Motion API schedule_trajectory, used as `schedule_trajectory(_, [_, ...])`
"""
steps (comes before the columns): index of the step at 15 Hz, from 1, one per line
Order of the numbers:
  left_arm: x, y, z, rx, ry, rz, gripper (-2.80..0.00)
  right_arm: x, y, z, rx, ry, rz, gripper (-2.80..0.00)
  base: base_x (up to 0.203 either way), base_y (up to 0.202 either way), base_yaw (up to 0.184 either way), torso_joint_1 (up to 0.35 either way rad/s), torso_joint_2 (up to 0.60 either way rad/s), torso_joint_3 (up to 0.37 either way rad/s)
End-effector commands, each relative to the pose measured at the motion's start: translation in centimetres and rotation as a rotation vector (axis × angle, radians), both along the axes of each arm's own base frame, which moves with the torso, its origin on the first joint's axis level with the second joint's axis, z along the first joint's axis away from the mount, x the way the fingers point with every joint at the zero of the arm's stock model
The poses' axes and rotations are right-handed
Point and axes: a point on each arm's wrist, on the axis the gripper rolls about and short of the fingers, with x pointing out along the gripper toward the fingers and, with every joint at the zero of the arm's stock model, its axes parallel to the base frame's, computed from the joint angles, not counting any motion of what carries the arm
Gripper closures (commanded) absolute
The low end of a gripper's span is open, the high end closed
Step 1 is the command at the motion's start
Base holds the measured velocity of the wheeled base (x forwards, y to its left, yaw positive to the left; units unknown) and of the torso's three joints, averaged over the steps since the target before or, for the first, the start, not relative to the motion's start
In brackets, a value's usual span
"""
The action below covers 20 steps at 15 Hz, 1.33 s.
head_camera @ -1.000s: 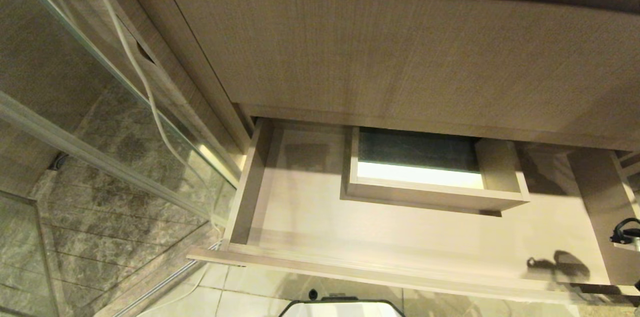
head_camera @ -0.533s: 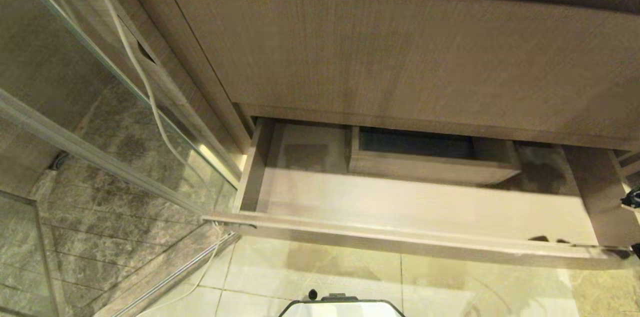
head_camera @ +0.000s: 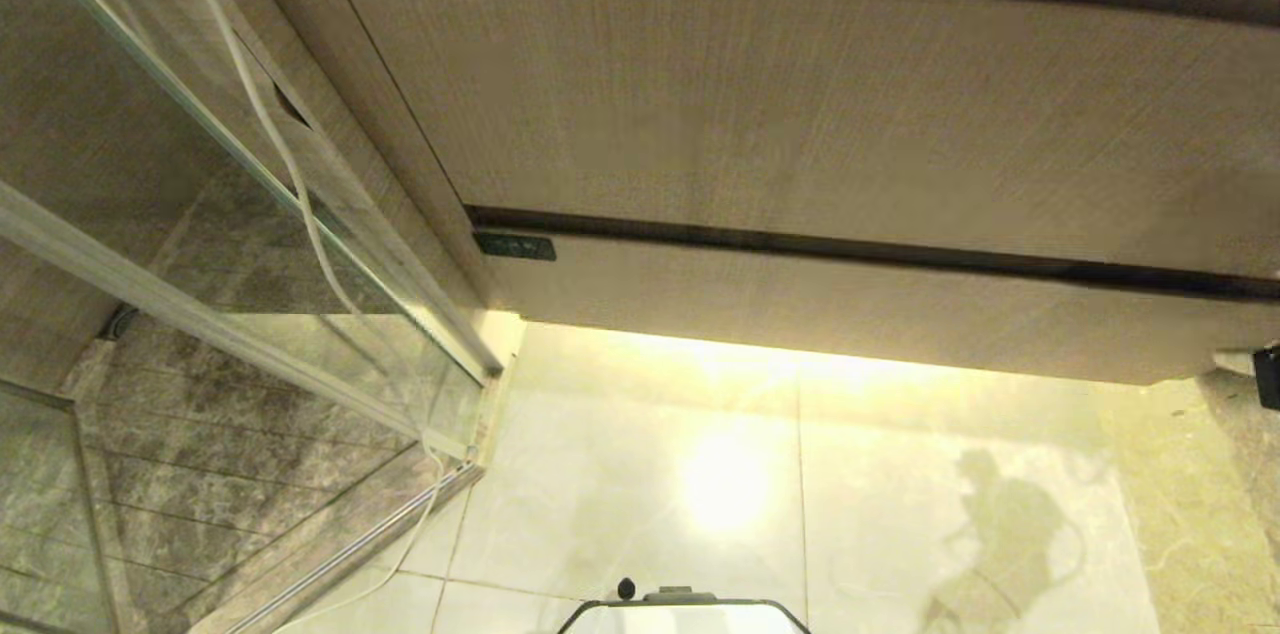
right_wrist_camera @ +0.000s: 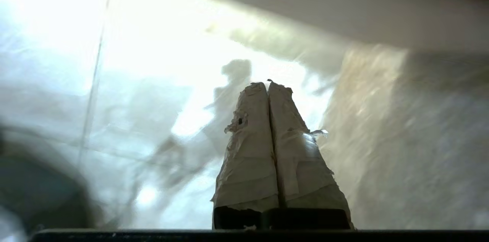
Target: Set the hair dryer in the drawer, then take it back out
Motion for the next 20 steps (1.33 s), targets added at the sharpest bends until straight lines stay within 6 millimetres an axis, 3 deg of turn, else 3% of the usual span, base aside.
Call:
schedule_trajectory(1, [0.0, 0.0, 0.0, 0.0, 0.001, 0.001, 0.0, -0.5, 0.7, 0.4, 0.011, 0.016, 0.012, 0.0, 0.0, 0.0, 0.0, 0.0, 0.0, 0.0])
schedule_trajectory(7, [0.0, 0.0, 0.0, 0.0, -0.001, 0.001, 0.0, -1.8, 1.8, 1.5, 0.004, -0.007, 0.02, 0.0, 0.0, 0.0, 0.0, 0.0, 0.0, 0.0])
schedule_trajectory(10, [0.0, 0.0, 0.0, 0.0, 0.001, 0.001, 0.0, -3.7, 4.9, 3.6, 0.026, -0.018, 0.063, 0.0, 0.0, 0.0, 0.0, 0.0, 0.0, 0.0])
schedule_trajectory(13, [0.0, 0.0, 0.0, 0.0, 0.001, 0.001, 0.0, -7.4, 10.5, 5.9, 0.085, -0.064, 0.108, 0.0, 0.0, 0.0, 0.0, 0.0, 0.0, 0.0])
schedule_trajectory(15, [0.0, 0.0, 0.0, 0.0, 0.001, 0.001, 0.0, -10.9, 14.2, 6.0, 0.14, -0.095, 0.13, 0.0, 0.0, 0.0, 0.0, 0.0, 0.0, 0.0])
schedule_trajectory(17, [0.0, 0.0, 0.0, 0.0, 0.0, 0.001, 0.0, -15.4, 17.3, 5.0, 0.152, -0.135, 0.139, 0.0, 0.0, 0.0, 0.0, 0.0, 0.0, 0.0])
schedule_trajectory(20, [0.0, 0.0, 0.0, 0.0, 0.001, 0.001, 0.0, -21.3, 20.4, 2.3, 0.172, -0.223, 0.12, 0.0, 0.0, 0.0, 0.0, 0.0, 0.0, 0.0])
